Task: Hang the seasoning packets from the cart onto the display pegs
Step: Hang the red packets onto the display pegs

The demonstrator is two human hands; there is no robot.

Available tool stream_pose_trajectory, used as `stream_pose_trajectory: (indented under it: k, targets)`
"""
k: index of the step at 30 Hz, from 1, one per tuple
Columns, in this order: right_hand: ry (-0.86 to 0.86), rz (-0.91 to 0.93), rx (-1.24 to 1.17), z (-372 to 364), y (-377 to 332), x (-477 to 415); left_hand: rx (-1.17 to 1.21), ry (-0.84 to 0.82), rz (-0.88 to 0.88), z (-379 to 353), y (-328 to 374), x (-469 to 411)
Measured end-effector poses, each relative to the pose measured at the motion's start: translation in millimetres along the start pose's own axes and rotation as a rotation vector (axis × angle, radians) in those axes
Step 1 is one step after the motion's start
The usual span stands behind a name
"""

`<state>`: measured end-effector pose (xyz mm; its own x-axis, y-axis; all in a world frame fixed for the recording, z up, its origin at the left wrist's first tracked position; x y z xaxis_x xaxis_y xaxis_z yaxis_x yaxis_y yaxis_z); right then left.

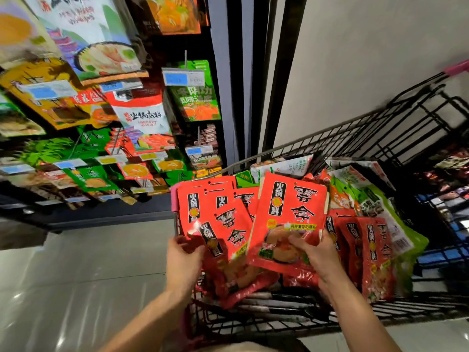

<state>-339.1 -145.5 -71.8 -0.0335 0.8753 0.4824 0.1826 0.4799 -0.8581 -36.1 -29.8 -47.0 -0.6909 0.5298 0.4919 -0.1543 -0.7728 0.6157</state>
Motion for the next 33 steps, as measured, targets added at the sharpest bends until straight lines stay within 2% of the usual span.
stream_pose_trajectory:
  k: [6,11,14,17,19,24,28,31,33]
  targets:
    - [-0.017,0.017,-0.012,-1,2,-3,0.008,-0.191,0.124,-28,-14,-2]
    - [-0.005,0.018,-0.018,4,5,-5,0.036,-0.355,0.062,-37,-11,3]
    - [-0.026,0.027,-0.005,5,6,-6,0.059,-0.312,-0.056,-20,16,-1]
    - [-0.021,0.048,-0.018,4,3,-2,0.273,-0.212,-0.172,11,53,-13]
    - [-0.035,0.056,0.008,0,1,1,0.294,-0.132,-0.296,35,77,-20]
    - [-0.043,0.064,0.046,1,-2,5,0.357,-0.242,-0.374,28,117,-12]
    - [-0.063,0.033,-0.049,0,-7,8,0.296,-0.466,-0.267,-35,130,16]
    - [-0.072,-0.047,-0.162,0,-9,9,0.158,-0.389,-0.159,-76,116,8]
    - [-0.117,-0.056,-0.135,-2,-9,10,0.114,-0.323,-0.105,-94,106,2]
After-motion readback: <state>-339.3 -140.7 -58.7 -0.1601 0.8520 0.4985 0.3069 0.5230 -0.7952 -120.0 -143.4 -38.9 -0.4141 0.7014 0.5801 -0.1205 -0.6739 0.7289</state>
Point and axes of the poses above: each hand's wrist, its own x-axis away from the middle knuckle, its own z-axis out of the back of the hand, y = z × x, the point moved 5 cm from there along -x, towards the middle knuckle, and after that the axes turned 15 degrees about -x, right-handed, at the moved point
